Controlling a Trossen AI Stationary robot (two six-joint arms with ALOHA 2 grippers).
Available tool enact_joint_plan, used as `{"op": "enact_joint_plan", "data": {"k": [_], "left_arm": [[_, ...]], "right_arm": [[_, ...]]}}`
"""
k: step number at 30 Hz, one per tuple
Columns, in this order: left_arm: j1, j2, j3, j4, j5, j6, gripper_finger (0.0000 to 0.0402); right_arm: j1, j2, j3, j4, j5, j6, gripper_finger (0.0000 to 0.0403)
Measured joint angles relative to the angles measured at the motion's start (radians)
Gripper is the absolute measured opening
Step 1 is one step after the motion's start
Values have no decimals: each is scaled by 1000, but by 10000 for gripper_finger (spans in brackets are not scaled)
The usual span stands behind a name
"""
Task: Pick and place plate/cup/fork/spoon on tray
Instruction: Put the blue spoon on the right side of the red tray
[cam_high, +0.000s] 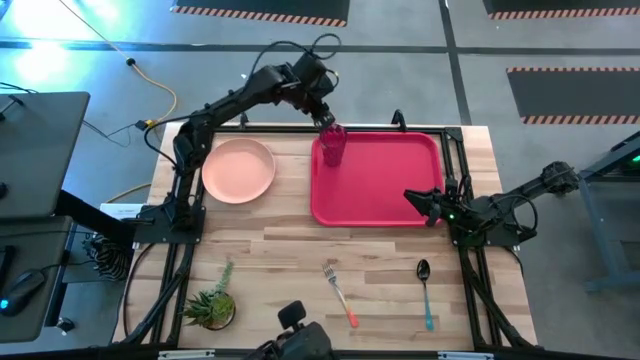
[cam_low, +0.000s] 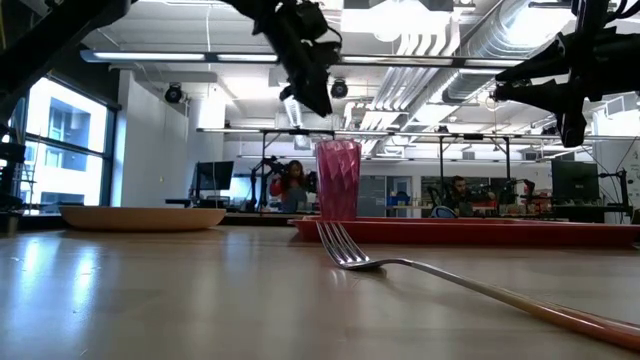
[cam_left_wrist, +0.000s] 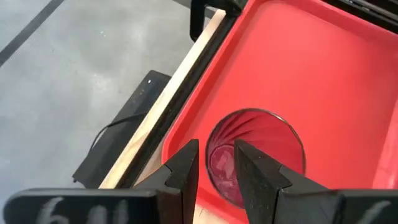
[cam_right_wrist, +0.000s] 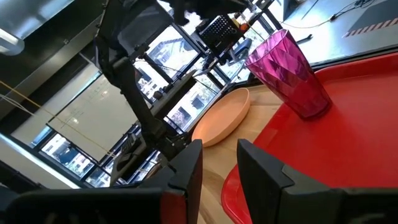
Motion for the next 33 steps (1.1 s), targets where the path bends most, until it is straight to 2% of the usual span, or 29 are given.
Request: {"op": "enact_joint_plan", "data": {"k": [8,16,23,33], "left_arm": [[-1,-2,144,-258,0,0,90],[-6,-28,143,-452,6,-43,90],[-40,-48,142,-540,7,-52,90],[-120,-81,142,-539,6,-43,90]], "right_arm": [[0,0,0,1,-4,5,91],[0,0,0,24,-42,5,91],[0,0,0,35,-42,5,91],[0,0,0,97,-53,5,91]]}}
